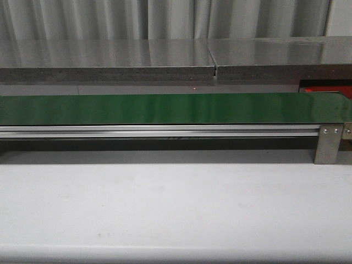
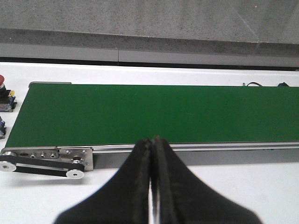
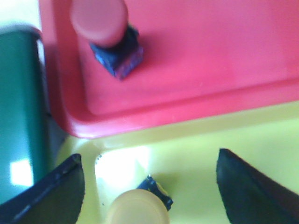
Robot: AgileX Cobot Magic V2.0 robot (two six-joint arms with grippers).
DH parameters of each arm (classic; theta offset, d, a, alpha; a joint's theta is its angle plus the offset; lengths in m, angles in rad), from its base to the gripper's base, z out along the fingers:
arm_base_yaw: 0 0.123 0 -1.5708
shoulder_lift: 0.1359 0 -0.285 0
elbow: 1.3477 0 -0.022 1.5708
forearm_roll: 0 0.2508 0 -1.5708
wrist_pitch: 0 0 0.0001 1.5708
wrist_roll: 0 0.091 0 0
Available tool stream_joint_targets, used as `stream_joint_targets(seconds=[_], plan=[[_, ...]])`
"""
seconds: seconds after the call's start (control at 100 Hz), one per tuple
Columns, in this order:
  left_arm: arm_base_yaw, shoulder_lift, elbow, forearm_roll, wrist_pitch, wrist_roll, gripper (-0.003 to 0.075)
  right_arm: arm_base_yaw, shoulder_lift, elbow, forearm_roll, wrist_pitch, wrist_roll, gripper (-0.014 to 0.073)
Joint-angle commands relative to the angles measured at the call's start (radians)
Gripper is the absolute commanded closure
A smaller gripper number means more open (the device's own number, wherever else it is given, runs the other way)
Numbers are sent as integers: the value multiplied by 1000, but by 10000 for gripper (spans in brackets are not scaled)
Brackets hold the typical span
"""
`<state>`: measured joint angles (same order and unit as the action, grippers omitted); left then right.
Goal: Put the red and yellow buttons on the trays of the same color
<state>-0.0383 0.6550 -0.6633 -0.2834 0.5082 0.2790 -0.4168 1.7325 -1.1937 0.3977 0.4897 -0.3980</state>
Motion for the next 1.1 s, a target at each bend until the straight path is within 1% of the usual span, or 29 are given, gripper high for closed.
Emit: stream_joint_targets(seconds=[0.0,0.17,0.29,0.41,0.57,0.72,0.81,0.86,0.93,1.0,1.09], plan=[[-7,0,-25,-22,-73,-4,739,14,-119,-27,15,-53,-3,8],[-7,0,-25,-22,-73,-4,739,78,-293,-24,14,-37,-19,8],[-7,0,-25,-22,-73,-4,739,146,-422,-21,14,-12,-44,8],[-7,0,-25,-22,-73,-4,739,212,-558,21,14,12,-61,8],[-7,0,-25,-22,-73,-4,739,261,-756,171,14,11,-67,8],[-7,0,-25,-22,-73,-4,739,262,-933,336,9,24,-69,8],[-7,0,-25,-22,-73,-4,739,262,-1034,423,11,35,-69,22],[-7,0,-25,-22,-73,-4,739,262,-1082,463,13,33,-69,53],[-7,0,-25,-22,-73,-4,739,262,-1138,509,13,29,-68,134],[-7,0,-25,-22,-73,-4,739,262,-1175,539,13,27,-68,254],[-7,0,-25,-22,-73,-4,739,262,-1197,562,13,26,-68,450]])
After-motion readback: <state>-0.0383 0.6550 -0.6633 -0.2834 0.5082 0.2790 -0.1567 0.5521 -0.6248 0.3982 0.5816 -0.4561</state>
